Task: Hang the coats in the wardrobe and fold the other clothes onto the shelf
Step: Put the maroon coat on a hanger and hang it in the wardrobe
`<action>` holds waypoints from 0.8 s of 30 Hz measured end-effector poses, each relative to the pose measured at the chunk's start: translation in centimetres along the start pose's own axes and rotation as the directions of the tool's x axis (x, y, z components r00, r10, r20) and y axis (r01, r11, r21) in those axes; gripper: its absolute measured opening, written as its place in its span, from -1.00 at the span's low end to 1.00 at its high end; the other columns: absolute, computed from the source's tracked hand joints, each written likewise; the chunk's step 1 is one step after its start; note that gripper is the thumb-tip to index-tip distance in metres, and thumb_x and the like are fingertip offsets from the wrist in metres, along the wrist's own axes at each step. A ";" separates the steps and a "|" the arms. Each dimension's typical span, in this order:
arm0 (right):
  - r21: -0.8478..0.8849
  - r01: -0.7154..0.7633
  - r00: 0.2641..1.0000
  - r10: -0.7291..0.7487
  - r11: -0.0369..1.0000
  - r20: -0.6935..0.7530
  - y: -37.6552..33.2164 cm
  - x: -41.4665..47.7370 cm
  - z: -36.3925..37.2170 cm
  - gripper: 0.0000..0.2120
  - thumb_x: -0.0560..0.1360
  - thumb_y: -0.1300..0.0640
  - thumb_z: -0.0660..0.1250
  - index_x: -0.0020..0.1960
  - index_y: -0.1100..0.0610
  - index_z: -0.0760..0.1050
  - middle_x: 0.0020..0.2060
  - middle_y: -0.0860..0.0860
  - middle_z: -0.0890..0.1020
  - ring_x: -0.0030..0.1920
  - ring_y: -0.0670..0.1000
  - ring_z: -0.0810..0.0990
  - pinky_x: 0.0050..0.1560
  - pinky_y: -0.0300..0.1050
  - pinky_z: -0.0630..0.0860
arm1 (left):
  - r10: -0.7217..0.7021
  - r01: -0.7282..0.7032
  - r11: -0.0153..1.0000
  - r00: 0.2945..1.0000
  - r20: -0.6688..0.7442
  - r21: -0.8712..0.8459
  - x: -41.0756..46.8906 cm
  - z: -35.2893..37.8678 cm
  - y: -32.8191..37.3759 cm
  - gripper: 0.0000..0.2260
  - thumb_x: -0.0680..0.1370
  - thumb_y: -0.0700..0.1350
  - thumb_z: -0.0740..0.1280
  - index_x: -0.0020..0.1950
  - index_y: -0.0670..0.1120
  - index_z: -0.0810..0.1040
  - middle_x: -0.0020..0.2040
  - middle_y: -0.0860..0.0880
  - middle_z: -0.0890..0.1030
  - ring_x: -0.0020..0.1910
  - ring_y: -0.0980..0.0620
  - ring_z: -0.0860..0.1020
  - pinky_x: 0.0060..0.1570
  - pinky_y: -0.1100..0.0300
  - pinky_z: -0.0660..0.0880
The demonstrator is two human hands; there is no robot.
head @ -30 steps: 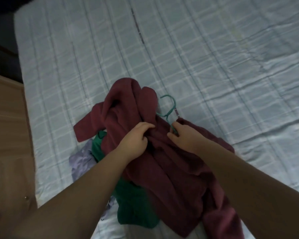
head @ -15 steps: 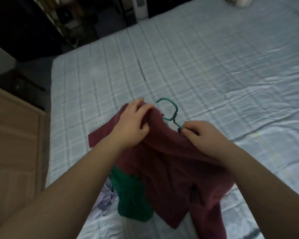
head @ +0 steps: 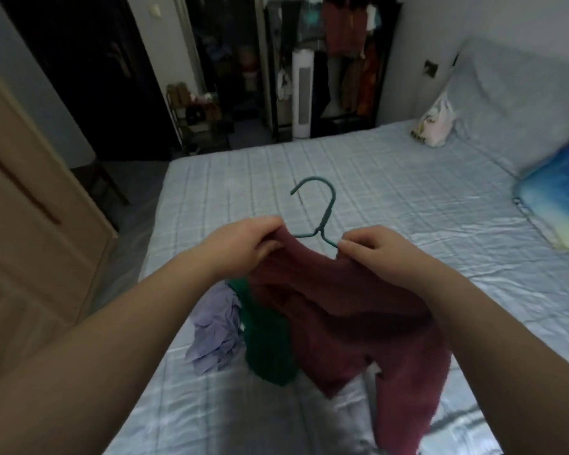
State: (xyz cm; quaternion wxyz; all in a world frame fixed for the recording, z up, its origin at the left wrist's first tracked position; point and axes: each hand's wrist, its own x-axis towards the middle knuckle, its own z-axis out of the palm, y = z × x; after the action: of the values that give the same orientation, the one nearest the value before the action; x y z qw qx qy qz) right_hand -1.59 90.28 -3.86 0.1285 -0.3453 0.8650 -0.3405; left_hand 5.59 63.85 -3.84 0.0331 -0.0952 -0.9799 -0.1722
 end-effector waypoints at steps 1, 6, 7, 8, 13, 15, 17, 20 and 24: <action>-0.023 -0.004 1.000 0.003 1.000 -0.030 -2.2 -0.8 -0.2 -0.70 0.58 -0.11 0.23 -0.22 0.01 0.57 -0.30 -0.05 0.58 -0.23 -0.06 0.57 -0.14 -0.03 0.48 | 0.008 -0.008 1.000 0.998 -0.065 -0.003 -2.5 -1.5 0.7 -0.97 0.62 -0.01 0.26 0.05 0.11 0.45 -0.08 0.18 0.51 -0.10 0.09 0.51 -0.10 0.07 0.48; 0.154 0.090 0.962 -0.046 0.984 -0.269 -11.6 -4.2 -1.3 -0.79 0.65 0.03 0.14 0.11 -0.01 0.55 -0.01 -0.08 0.63 -0.10 -0.06 0.65 0.02 0.03 0.60 | 0.016 0.039 0.989 0.933 -0.360 0.143 -12.7 -8.6 2.5 -0.90 0.60 0.05 0.25 0.08 0.09 0.45 -0.05 0.08 0.59 -0.05 -0.02 0.57 -0.12 0.09 0.45; 0.142 0.111 0.953 -0.065 0.984 -0.297 -13.1 -5.0 -1.4 -0.76 0.65 -0.01 0.12 0.16 -0.02 0.53 0.02 -0.09 0.63 -0.06 -0.07 0.65 0.06 0.05 0.59 | 0.000 0.072 0.985 0.910 -0.414 0.158 -14.5 -10.0 2.7 -0.88 0.60 0.06 0.24 0.09 0.08 0.45 -0.04 0.05 0.61 -0.05 -0.06 0.58 -0.11 0.06 0.48; 0.110 0.128 0.950 -0.091 0.986 -0.297 -14.3 -5.7 -1.3 -0.75 0.65 -0.05 0.10 0.19 -0.06 0.51 0.03 -0.11 0.63 -0.03 -0.09 0.64 0.09 0.04 0.56 | -0.040 0.123 0.980 0.889 -0.455 0.156 -16.3 -11.3 2.8 -0.87 0.60 0.07 0.24 0.10 0.07 0.45 -0.02 0.03 0.62 -0.04 -0.08 0.59 -0.09 0.03 0.50; -0.154 0.255 0.945 -0.279 0.955 -0.170 -21.5 -7.3 0.5 -0.65 0.62 -0.19 0.09 0.34 -0.14 0.40 0.11 -0.17 0.56 0.11 -0.08 0.53 0.13 -0.06 0.45 | -0.205 0.296 0.953 0.783 -0.587 0.062 -25.0 -17.8 4.0 -0.89 0.60 0.09 0.25 0.09 0.14 0.45 -0.07 0.08 0.61 -0.04 -0.05 0.59 -0.06 0.01 0.51; -0.228 0.299 0.926 -0.340 0.927 -0.164 -24.8 -6.7 1.2 -0.63 0.59 -0.26 0.08 0.30 -0.14 0.40 0.06 -0.14 0.58 0.04 -0.04 0.56 0.08 0.01 0.52 | -0.210 0.358 0.928 0.733 -0.647 0.105 -28.5 -20.1 5.0 -0.87 0.60 0.11 0.25 0.10 0.12 0.45 -0.06 0.06 0.63 -0.03 -0.07 0.60 -0.06 0.01 0.51; -0.239 0.364 0.909 -0.400 0.900 -0.118 -27.9 -6.0 1.7 -0.64 0.58 -0.28 0.08 0.18 -0.11 0.46 -0.01 -0.11 0.62 -0.02 -0.03 0.58 0.02 0.03 0.54 | -0.228 0.447 0.884 0.670 -0.707 0.138 -31.9 -22.1 6.4 -0.84 0.59 0.12 0.26 0.11 0.10 0.47 -0.05 0.03 0.64 -0.01 -0.10 0.60 -0.06 0.02 0.50; -0.186 0.510 0.850 -0.526 0.840 -0.043 -32.0 -5.6 2.5 -0.78 0.59 -0.20 0.17 -0.02 -0.10 0.49 -0.15 -0.15 0.60 -0.12 -0.08 0.58 -0.09 -0.02 0.52 | -0.263 0.594 0.784 0.579 -0.772 0.179 -36.9 -24.5 8.8 -0.79 0.59 0.15 0.27 0.07 0.05 0.46 -0.08 -0.02 0.63 -0.02 -0.17 0.59 -0.11 0.01 0.48; -0.201 0.655 0.732 -0.677 0.729 -0.069 -36.1 -7.2 4.4 -0.86 0.58 -0.17 0.21 -0.03 -0.12 0.40 -0.21 -0.15 0.56 -0.17 -0.06 0.55 -0.14 0.00 0.50 | -0.408 0.721 0.682 0.518 -0.752 0.126 -43.5 -26.0 12.1 -0.71 0.54 0.25 0.27 -0.05 0.05 0.37 -0.23 0.07 0.49 -0.11 -0.13 0.56 -0.19 0.05 0.41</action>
State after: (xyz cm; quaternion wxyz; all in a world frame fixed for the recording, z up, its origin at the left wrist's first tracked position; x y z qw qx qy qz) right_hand 24.03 73.88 17.29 -0.0909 -0.6180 0.7145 -0.3151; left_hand 51.42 58.48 20.32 0.3434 0.3166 -0.8839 0.0225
